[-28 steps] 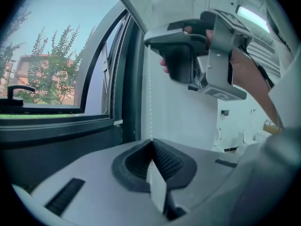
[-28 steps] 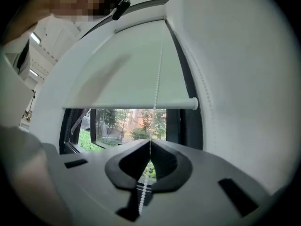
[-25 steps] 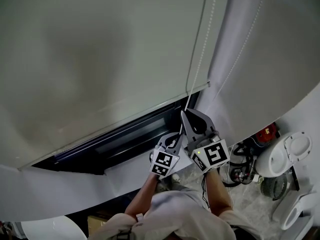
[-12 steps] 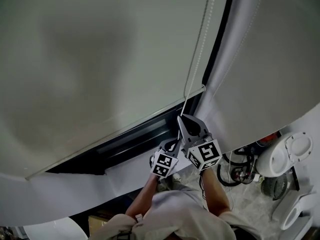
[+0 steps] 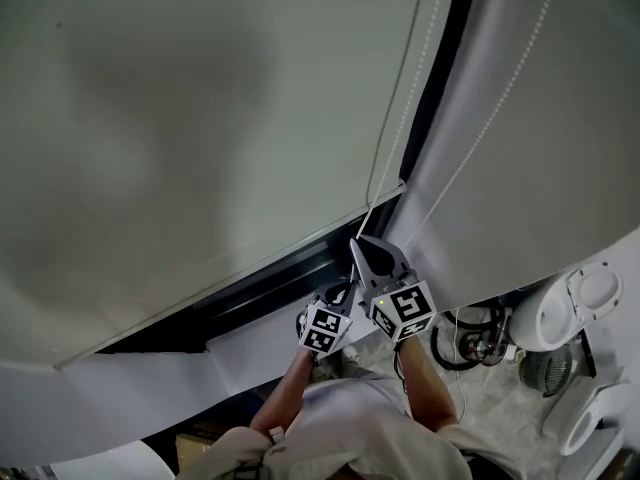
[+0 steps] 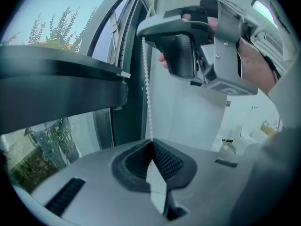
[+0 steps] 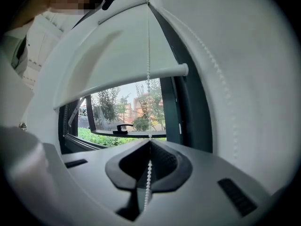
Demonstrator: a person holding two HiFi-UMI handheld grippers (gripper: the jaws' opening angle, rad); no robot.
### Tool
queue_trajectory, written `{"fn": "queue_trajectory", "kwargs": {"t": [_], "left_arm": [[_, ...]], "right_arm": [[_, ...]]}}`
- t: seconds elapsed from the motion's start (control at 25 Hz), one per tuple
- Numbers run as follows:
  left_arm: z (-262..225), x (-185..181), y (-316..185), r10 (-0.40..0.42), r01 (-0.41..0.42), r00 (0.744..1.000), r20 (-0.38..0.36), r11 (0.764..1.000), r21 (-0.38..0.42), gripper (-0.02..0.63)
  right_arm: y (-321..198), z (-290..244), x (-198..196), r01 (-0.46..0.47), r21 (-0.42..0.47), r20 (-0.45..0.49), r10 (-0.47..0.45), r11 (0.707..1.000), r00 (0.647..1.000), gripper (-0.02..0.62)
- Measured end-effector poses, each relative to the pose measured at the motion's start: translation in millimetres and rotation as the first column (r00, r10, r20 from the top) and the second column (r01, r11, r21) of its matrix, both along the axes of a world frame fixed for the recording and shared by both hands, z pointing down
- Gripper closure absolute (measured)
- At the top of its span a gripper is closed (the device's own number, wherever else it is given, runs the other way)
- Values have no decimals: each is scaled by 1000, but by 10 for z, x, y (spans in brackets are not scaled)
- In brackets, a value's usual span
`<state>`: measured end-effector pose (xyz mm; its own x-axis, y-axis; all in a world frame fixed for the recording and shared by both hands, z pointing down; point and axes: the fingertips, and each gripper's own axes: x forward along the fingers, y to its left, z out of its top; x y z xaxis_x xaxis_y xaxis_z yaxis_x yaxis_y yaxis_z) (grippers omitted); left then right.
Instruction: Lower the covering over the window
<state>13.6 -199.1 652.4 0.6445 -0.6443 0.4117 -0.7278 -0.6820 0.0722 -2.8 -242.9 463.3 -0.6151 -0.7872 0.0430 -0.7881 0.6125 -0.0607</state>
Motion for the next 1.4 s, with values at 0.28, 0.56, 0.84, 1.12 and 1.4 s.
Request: {"fn": "queue_trajectory", "kwargs": {"t": [0.28,0.56,0.84,1.12,1.4], "left_arm": [[282,20,29,8,-6,1000,27,998,-59,592],[458,30,101,28,-24,998,51,996,-91,591],[607,38,146,35,-30,998,45,994,-104,592],[729,-13,230,32,-26,998,45,991,-134,591],[630,23,198,26,-21,999,31,992,-126,591]], "right_arm": [[-61,300,22,-3,-63,-18,2,998,1000,600],[-82,538,40,-6,-104,-21,3,995,1000,600],[-105,797,50,-7,-148,-39,1,989,999,600],[-123,1066,46,-10,-194,-60,-1,981,998,600],[-126,1444,78,-6,-274,-90,-19,962,996,600]]}}
